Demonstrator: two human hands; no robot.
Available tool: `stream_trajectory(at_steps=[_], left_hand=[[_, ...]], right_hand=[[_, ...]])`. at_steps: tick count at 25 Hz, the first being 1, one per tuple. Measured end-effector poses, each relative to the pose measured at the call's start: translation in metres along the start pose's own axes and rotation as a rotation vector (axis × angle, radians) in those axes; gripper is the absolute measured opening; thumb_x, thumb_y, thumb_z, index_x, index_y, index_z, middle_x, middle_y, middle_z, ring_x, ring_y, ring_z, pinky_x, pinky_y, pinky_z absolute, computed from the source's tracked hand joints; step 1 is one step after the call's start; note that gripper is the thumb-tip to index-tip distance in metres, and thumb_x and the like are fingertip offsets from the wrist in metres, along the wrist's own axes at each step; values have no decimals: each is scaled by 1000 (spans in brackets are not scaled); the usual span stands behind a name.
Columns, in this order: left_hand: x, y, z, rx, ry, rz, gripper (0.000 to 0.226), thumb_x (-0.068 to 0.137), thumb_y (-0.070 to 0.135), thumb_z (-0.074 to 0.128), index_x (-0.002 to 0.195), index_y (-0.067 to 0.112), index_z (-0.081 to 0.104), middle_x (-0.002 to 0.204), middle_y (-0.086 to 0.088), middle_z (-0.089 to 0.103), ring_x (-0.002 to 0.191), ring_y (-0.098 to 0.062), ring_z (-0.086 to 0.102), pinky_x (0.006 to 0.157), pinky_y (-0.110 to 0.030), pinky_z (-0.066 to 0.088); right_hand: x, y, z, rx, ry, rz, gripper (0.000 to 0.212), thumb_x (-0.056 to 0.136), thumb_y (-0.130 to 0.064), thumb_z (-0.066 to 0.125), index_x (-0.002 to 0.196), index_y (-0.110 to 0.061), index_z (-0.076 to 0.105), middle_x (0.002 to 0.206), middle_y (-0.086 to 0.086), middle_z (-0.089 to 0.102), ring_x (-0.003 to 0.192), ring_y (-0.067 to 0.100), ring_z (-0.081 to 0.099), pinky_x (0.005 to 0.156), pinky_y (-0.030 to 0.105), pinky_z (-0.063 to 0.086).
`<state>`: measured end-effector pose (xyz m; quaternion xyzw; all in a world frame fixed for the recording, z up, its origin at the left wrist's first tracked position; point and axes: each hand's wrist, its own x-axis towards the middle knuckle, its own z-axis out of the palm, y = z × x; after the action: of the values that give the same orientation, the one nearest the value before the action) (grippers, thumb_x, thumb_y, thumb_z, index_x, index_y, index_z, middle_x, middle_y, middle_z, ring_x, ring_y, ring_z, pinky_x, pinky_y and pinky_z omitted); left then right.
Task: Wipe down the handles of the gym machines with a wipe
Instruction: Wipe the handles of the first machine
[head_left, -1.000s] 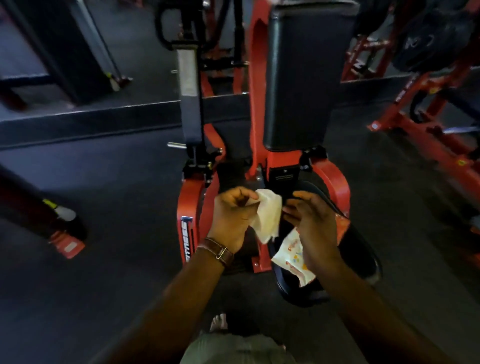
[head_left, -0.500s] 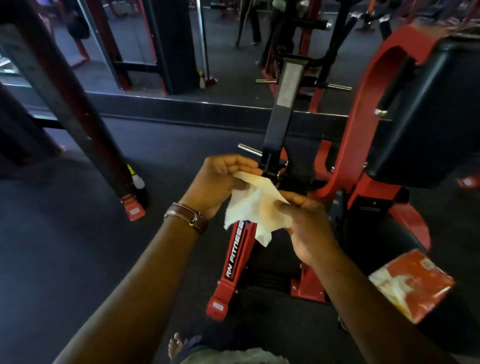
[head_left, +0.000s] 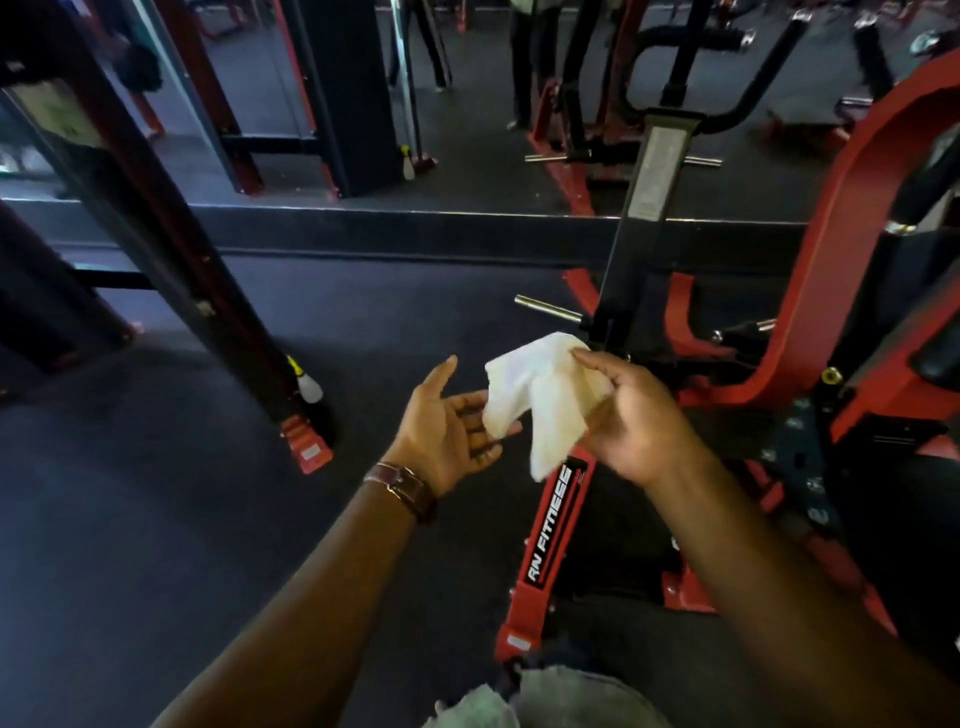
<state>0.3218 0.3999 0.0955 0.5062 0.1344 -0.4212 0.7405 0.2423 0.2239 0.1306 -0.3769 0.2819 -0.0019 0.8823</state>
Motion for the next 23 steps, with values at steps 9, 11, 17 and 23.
stream_trajectory(at_steps=[9, 11, 17, 23], left_hand=[[82, 70, -16, -79, -222, 187, 51, 94, 37, 56, 133, 3, 59, 132, -20, 62, 114, -31, 61, 107, -45, 44], [119, 111, -23, 15, -284, 271, 48, 87, 15, 66, 131, -2, 59, 129, -22, 63, 112, -32, 61, 98, -41, 49], [219, 203, 4, 441, -419, 428, 35, 80, -16, 63, 110, 2, 64, 104, -12, 70, 99, -28, 67, 80, -38, 59], [307, 264, 31, 512, -346, 519, 68, 74, -4, 80, 131, 26, 56, 114, -19, 69, 105, -27, 69, 82, -37, 60]], right_hand=[[108, 2, 45, 15, -88, -193, 53, 79, -12, 66, 128, 5, 58, 127, 22, 64, 116, 32, 63, 89, 35, 54], [139, -8, 45, -66, -27, -212, 69, 68, -23, 82, 126, 6, 59, 125, 20, 64, 111, 33, 65, 84, 38, 56], [233, -52, 57, -196, 233, -392, 38, 75, -1, 77, 109, -2, 61, 111, 21, 68, 99, 42, 67, 65, 39, 58], [301, -118, 66, -491, 308, -545, 54, 76, 15, 53, 113, -19, 74, 109, 12, 73, 106, 28, 69, 90, 47, 58]])
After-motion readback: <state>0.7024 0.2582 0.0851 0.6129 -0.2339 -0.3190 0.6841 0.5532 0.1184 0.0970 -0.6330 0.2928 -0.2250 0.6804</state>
